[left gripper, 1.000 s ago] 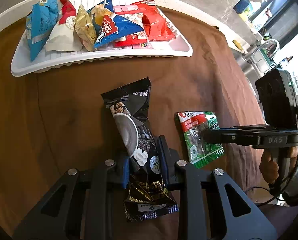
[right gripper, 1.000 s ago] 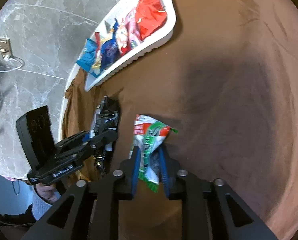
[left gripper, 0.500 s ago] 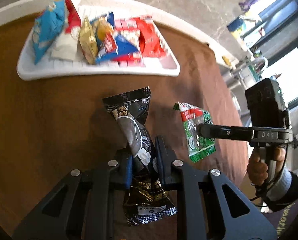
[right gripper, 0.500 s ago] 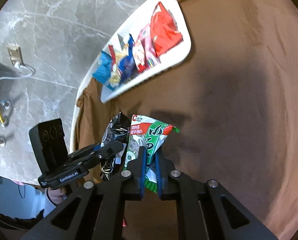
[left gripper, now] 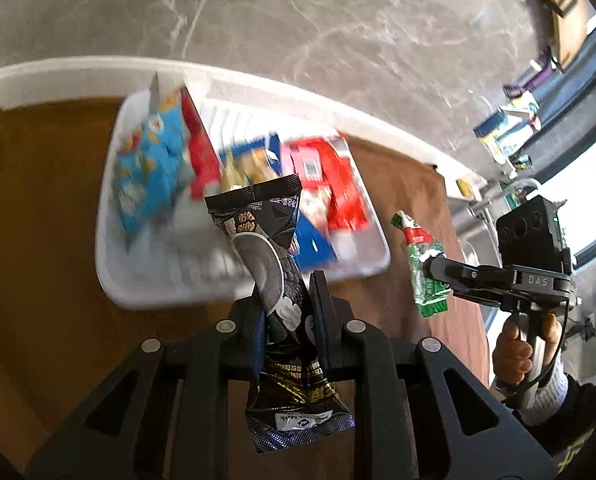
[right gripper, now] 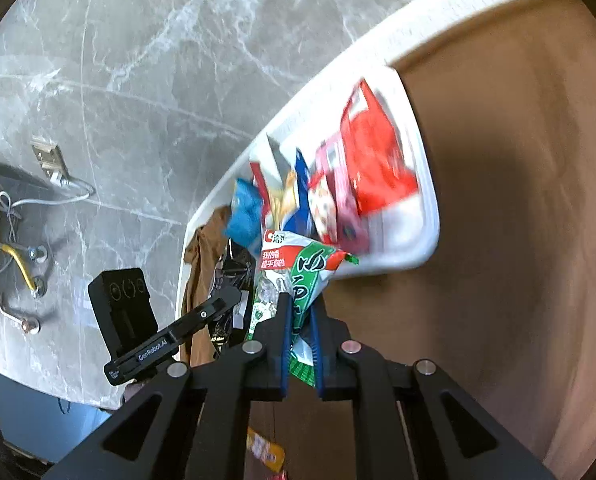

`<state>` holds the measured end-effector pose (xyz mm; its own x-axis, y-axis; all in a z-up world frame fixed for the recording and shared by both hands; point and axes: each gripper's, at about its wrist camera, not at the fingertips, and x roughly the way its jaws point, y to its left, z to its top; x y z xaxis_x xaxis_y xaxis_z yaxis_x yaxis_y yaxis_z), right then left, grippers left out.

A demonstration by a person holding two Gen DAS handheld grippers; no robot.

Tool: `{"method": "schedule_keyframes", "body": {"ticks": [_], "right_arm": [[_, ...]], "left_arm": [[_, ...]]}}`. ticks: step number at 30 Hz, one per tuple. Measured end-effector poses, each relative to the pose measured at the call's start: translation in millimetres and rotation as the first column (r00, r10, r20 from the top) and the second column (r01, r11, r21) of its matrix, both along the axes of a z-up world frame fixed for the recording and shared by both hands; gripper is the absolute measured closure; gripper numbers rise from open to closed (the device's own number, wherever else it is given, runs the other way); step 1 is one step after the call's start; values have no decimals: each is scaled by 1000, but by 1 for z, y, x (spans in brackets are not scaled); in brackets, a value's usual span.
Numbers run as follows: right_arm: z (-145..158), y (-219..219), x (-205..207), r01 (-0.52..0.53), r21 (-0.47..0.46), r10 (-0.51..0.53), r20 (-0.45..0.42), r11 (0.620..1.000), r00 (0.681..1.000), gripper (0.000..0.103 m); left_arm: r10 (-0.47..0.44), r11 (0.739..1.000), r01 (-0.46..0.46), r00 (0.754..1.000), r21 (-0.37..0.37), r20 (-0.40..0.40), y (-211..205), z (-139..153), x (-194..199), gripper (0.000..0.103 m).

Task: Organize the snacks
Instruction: 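Carry both bags to the white tray and open both tools to release them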

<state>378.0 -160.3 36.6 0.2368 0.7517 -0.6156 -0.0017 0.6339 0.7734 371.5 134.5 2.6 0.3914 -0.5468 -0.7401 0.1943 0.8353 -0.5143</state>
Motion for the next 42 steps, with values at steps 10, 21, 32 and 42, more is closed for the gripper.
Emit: {"method": "schedule_keyframes", "body": {"ticks": [10, 21, 32, 42], "right_arm": [[-8, 12, 68, 18, -14, -18, 11, 1000, 1000, 93], [-28, 19, 99, 15, -83, -16, -8, 996, 1000, 68], [1, 7, 86, 76, -169, -58, 108, 983, 992, 15], [29, 0, 39, 101, -169, -70, 176, 980, 982, 15]], "left_arm": [[4, 1000, -5, 1000, 25, 13, -3, 3, 75, 85], [8, 997, -8, 1000, 82, 6, -22, -14, 117, 85], [62, 997, -65, 995, 36, 72, -17, 4, 103, 40], [96, 990, -87, 992, -107, 85, 1, 28, 54, 35]]}}
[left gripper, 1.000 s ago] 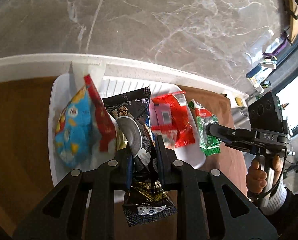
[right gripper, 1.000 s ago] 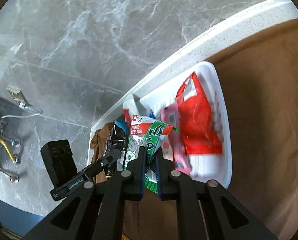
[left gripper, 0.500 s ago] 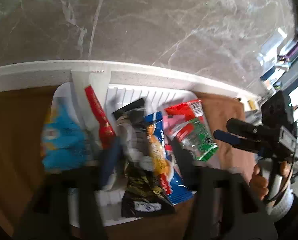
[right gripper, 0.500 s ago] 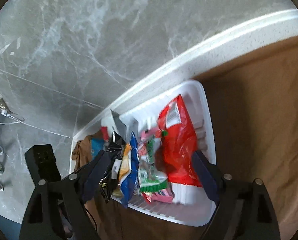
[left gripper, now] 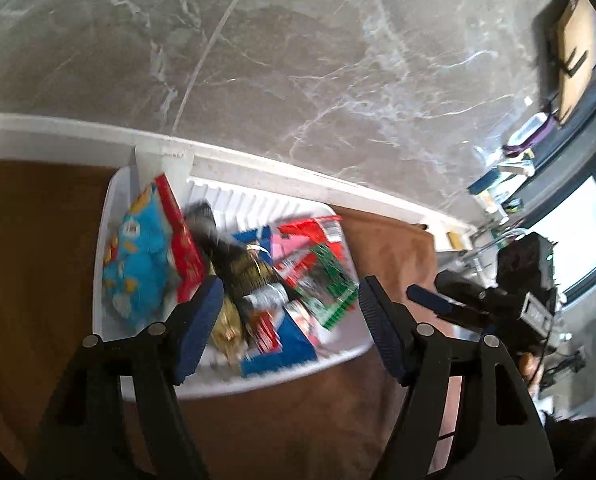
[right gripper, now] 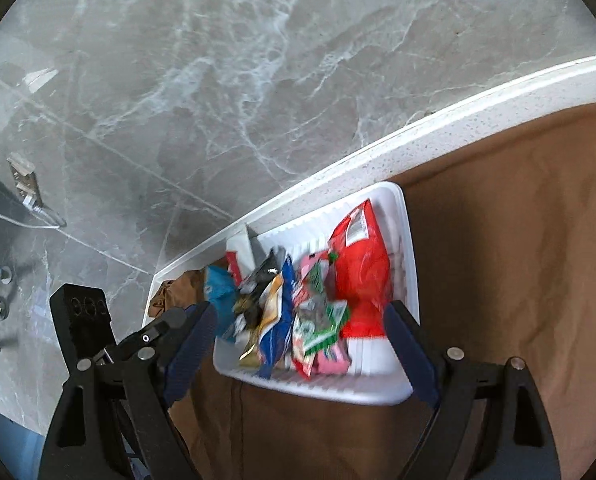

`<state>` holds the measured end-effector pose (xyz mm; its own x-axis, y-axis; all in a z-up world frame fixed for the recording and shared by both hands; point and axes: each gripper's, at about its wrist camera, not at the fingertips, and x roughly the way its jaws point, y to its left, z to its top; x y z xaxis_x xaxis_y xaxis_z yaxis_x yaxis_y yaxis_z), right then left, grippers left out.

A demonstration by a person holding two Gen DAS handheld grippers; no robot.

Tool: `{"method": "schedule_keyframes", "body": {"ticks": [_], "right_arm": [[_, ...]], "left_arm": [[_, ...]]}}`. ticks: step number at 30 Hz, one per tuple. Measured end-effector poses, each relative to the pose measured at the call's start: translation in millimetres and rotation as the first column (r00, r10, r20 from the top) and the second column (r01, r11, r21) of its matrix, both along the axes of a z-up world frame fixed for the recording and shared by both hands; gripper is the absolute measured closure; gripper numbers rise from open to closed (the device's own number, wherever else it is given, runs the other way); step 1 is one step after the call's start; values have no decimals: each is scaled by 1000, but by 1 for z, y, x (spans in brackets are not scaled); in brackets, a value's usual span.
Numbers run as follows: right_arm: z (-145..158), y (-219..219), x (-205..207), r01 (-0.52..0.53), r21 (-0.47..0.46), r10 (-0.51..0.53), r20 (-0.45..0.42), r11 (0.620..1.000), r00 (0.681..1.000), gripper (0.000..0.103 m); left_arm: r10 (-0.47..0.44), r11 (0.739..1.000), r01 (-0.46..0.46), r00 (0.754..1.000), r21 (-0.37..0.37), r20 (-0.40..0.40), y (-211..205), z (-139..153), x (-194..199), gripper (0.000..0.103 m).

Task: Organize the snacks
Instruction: 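Move both tools toward the orange bar and red bag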

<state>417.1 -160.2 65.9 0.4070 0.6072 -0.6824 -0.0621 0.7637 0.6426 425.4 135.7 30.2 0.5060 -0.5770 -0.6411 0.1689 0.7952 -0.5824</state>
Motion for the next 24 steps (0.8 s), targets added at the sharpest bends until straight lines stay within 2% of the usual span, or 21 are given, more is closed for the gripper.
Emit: {"method": "schedule_keyframes", "body": {"ticks": [6, 11, 14, 18, 24], "right_arm": [[10, 8, -45, -49, -35, 50, 23, 998, 998, 15], [9, 29, -90, -157, -77, 159, 20, 985, 987, 15], [5, 43, -114, -221, -90, 222, 10, 971, 975, 15], [1, 66, -148, -332, -128, 336, 9, 935, 942, 16], [-1, 99, -201, -489, -204, 505, 31, 848, 862, 16]], "left_arm": [[30, 998, -31, 999, -51, -13, 16, 6, -51, 34], [54, 998, -55, 998, -26, -30, 26, 8, -101, 34], [64, 998, -63, 997, 17, -36, 29, 6, -131, 34], [76, 993, -72, 996, 90, -45, 33, 0, -170, 34], [88, 978, -73, 994, 196, -70, 43, -10, -235, 34]]}}
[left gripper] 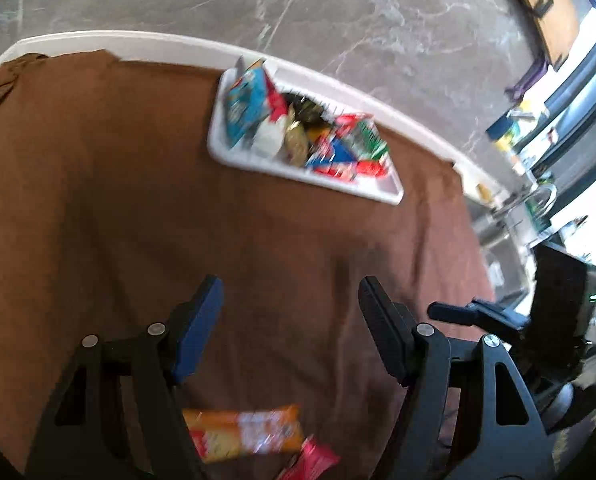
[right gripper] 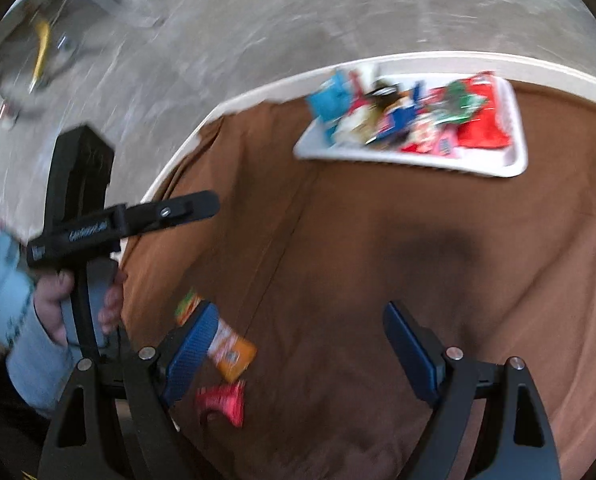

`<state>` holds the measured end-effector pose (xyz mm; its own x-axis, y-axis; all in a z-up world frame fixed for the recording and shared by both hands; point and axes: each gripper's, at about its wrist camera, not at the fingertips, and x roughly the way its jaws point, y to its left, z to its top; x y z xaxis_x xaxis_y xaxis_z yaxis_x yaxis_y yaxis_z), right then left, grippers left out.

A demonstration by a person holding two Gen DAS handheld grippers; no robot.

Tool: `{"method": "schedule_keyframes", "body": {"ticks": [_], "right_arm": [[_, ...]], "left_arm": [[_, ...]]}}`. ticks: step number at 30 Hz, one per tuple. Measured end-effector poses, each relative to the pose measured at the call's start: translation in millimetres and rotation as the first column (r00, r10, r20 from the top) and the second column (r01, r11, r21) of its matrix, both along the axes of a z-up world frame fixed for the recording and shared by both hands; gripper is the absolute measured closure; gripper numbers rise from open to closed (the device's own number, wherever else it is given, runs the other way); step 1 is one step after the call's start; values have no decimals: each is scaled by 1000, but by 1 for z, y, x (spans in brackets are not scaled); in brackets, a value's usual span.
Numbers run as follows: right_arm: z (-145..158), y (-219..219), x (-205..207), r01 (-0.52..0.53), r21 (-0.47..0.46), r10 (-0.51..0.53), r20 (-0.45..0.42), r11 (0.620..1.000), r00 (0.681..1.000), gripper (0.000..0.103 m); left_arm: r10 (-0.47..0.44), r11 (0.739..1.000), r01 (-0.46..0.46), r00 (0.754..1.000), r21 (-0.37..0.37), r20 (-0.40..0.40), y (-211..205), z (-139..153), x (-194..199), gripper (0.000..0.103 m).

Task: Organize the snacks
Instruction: 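Move both tools toward the orange bar and red bag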

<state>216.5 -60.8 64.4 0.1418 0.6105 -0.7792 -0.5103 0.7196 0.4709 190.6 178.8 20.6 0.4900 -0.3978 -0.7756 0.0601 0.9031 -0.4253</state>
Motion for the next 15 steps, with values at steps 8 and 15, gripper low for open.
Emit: {"method": "schedule_keyframes", "body": {"ticks": [8, 15], "right_arm": [[-15, 21, -61, -174, 24, 175, -61, 984, 983, 18], [-38, 31, -83, -134, 113, 157, -232, 984, 960, 18]], "left_arm": [[-78, 982, 83, 996, 172, -39, -4, -15, -68, 34], [-284, 922, 297, 955, 247, -89, -7, -25, -93, 34]]}}
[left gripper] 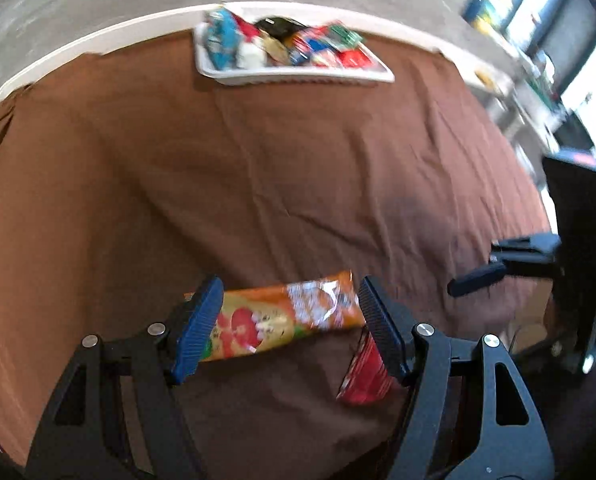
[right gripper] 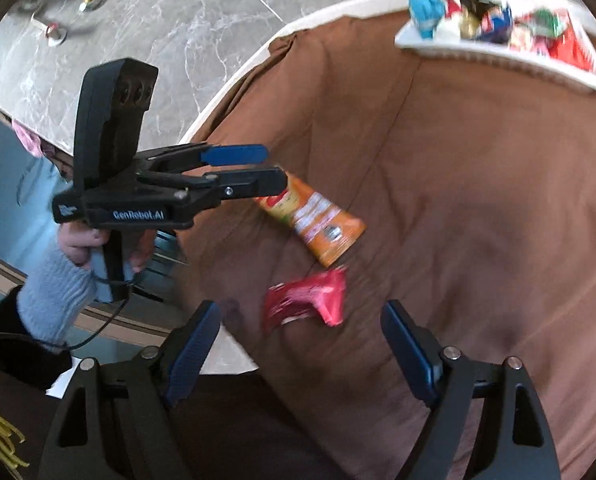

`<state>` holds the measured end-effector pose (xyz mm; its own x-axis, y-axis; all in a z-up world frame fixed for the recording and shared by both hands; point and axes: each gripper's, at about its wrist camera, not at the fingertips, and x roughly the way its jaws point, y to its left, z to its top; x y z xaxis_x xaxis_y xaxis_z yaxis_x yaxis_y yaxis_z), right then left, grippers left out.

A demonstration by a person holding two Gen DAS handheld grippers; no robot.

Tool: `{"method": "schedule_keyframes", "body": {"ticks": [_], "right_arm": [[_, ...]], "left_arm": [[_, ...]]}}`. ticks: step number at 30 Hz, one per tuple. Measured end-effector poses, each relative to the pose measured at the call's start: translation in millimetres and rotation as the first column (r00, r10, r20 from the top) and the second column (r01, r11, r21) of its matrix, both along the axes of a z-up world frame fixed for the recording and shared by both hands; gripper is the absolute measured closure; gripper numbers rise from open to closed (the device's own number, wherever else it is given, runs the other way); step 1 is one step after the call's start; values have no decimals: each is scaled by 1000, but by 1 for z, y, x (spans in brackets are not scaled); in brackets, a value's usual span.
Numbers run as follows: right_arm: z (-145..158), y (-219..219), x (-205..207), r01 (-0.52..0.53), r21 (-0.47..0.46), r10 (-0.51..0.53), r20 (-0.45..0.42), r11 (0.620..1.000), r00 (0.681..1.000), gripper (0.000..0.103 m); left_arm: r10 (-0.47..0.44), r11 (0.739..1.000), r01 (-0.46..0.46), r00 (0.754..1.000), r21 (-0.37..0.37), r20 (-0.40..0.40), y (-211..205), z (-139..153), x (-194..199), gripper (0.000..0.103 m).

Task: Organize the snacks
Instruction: 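Move both tools toward the orange bar and red bag, then grasp the orange cartoon bar with the left tool while the right tool grasps the red bag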

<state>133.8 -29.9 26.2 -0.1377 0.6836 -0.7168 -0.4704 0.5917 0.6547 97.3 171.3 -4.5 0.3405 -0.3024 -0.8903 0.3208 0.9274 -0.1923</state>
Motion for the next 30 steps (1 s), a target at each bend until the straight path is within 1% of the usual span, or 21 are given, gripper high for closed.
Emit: {"method": "schedule_keyframes", "body": {"ticks": [2, 4, 5, 6, 7, 9, 10, 12, 13, 16, 19, 22, 23, 27, 30], "right_arm": [[-7, 2, -3, 44, 0, -44, -57, 999, 997, 18], [-14, 3, -7, 104, 7, -103, -114, 995, 988, 18], [-16, 4, -8, 139, 11, -136, -143, 990, 980, 18], [-18, 4, -11, 180, 13, -175, -173, 984, 969, 18], [-21, 6, -16, 237, 6, -231, -205, 971, 951, 18], [-22, 10, -24, 299, -11, -294, -224, 954, 929, 18], [-22, 16, -30, 338, -34, -337, -218, 941, 916, 19], [-23, 21, -34, 382, -60, -386, -220, 922, 896, 22], [-24, 26, -39, 416, -73, -422, -220, 906, 880, 23], [-27, 34, -43, 476, -125, -492, -206, 870, 846, 27], [-31, 40, -46, 527, -165, -551, -197, 834, 811, 30], [-29, 44, -44, 557, -197, -588, -168, 807, 792, 31], [-30, 47, -43, 566, -202, -597, -162, 799, 786, 31], [-35, 51, -39, 597, -224, -633, -157, 770, 758, 36], [-34, 53, -36, 611, -246, -652, -143, 753, 745, 40]], "left_arm": [[-83, 996, 83, 997, 18, -5, 1, -3, 0, 34], [-172, 985, 173, 985, 22, -14, 5, -6, 0, 34], [-225, 974, 225, 974, 27, -17, 6, -7, 4, 34], [-259, 965, 259, 966, 31, -14, 9, -9, 5, 34], [-303, 953, 303, 953, 30, -14, 13, -10, 5, 34], [-360, 933, 361, 933, 18, -12, 19, -13, 9, 34], [-392, 920, 392, 920, 15, -8, 23, -14, 11, 34], [-442, 897, 442, 897, 3, -4, 28, -17, 15, 34], [-467, 884, 467, 884, 3, -1, 30, -18, 17, 34], [-527, 850, 527, 850, -3, -3, 30, -23, 24, 34], [-589, 808, 589, 808, -8, -6, 26, -29, 27, 34], [-634, 773, 634, 773, -6, -10, 16, -33, 28, 34], [-655, 756, 655, 756, -2, -13, 12, -35, 28, 34], [-702, 712, 702, 712, 25, -16, -1, -41, 27, 34], [-722, 691, 722, 692, 39, -15, -8, -43, 28, 34]]}}
